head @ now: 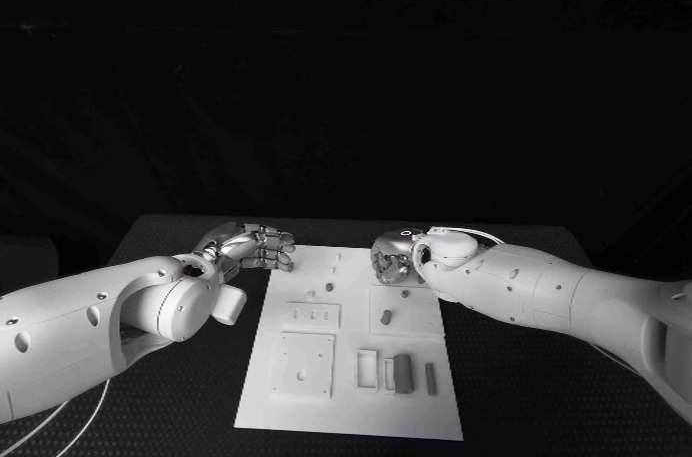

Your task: Assemble the parts on the task board

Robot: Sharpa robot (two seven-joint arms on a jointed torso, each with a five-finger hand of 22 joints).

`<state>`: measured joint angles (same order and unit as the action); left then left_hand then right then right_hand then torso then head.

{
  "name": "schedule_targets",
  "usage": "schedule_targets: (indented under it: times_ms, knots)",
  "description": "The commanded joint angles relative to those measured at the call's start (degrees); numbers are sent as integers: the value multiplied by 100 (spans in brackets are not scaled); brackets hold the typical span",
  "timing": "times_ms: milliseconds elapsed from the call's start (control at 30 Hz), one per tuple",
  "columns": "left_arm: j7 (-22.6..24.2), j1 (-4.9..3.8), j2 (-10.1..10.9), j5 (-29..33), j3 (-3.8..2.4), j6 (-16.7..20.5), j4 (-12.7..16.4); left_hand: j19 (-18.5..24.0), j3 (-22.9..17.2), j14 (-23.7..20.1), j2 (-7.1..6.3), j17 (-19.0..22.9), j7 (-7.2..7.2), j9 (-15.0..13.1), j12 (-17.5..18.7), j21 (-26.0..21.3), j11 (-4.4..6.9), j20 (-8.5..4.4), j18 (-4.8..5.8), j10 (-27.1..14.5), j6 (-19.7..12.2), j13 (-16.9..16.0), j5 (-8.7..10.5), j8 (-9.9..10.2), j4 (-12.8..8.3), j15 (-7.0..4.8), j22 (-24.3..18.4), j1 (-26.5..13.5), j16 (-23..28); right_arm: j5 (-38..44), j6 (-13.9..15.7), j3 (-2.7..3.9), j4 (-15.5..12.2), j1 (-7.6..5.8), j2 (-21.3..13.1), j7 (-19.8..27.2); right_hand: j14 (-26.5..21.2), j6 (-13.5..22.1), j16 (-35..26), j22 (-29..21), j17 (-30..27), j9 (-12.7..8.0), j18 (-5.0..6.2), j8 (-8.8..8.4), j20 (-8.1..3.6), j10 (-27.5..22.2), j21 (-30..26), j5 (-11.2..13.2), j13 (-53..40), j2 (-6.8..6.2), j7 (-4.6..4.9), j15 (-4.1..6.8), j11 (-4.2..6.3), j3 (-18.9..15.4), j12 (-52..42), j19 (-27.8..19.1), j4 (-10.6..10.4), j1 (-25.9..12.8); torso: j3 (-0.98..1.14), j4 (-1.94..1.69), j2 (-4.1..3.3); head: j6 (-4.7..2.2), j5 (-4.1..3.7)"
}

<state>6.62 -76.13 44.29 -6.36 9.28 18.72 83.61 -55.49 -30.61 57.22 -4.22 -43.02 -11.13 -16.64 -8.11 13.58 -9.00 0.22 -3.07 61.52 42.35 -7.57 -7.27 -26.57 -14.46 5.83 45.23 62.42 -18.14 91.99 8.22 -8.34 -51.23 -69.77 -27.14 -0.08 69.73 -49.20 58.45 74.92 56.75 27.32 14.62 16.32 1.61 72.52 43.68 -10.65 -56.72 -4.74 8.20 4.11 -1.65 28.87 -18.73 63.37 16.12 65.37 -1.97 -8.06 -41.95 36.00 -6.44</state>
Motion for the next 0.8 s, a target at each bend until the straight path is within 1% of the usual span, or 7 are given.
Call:
schedule_targets:
  times_ms: [33, 333, 400, 533, 700, 800]
  knots:
    - [29, -7, -6, -22, -6, -86, 4, 18, 1, -13, -3, -7, -91, -7, 40, -30, -10, -6, -59, -39, -46, 4, 24, 37, 19, 8, 6, -63, 34, 32, -105, -10, 32, 17, -31, -32, -12, -51, 43, 146, 8, -4, 38, 14, -40, 34, 39, -26, -25, 16, -2, 33, -4, 32, 29, -6, 16, -48, -6, 9, -14, 10, 0]
    - [26, -7, -6, -22, -6, -89, -5, 18, 1, -13, -4, -10, -91, -10, 42, -31, -9, -6, -59, -38, -47, 3, 24, 39, 21, 8, 8, -63, 37, 125, -130, -10, -13, 17, -49, -15, -30, -110, 92, 143, 16, -2, 38, 33, -50, 45, 90, -27, -108, 45, -14, 41, 7, 54, 58, -25, 30, -20, -6, 13, -31, 11, -23]
    - [23, -7, -4, -22, -6, -87, -3, 18, 1, -13, -4, -11, -90, -10, 43, -32, -9, -6, -59, -38, -47, 3, 24, 40, 21, 8, 8, -63, 37, 127, -145, -10, -24, 17, -50, -6, -31, -121, 103, 143, 17, -1, 38, 37, -52, 50, 101, -27, -124, 47, -17, 43, 10, 57, 63, -29, 35, -10, -11, 8, -34, 4, -25]
    - [22, -7, -4, -22, -6, -87, -6, 18, 1, -13, -5, -12, -90, -11, 44, -32, -10, -6, -60, -39, -48, 2, 25, 40, 22, 8, 9, -63, 38, 111, -155, -10, -35, 17, -47, 14, -29, -162, 136, 144, 21, 3, 38, 53, -57, 71, 135, -25, -168, 53, -28, 52, 19, 54, 76, -31, 36, 1, -12, 2, -39, 2, -33]
    - [22, -7, -8, -22, -5, -93, -11, 19, 0, -12, -4, -14, -89, -13, 46, -33, -10, -6, -59, -39, -48, 2, 25, 42, 24, 8, 10, -64, 39, 43, -173, -10, -56, 17, -35, 35, -22, -236, 194, 143, 27, 12, 38, 81, -63, 109, 192, -25, -244, 91, -48, 68, 38, 45, 96, -31, 25, -28, -16, 3, -44, -1, -30]
    - [20, -7, -12, -22, -5, -94, -13, 19, -1, -12, -4, -16, -88, -14, 47, -33, -9, -6, -60, -39, -48, 1, 24, 43, 24, 8, 11, -63, 40, 32, -219, -10, -57, 17, -14, 43, -23, -258, 223, 141, 29, 12, 38, 85, -65, 124, 220, -24, -285, 86, -54, 73, 44, 31, 109, -33, 16, -68, -19, 3, -52, -8, -33]
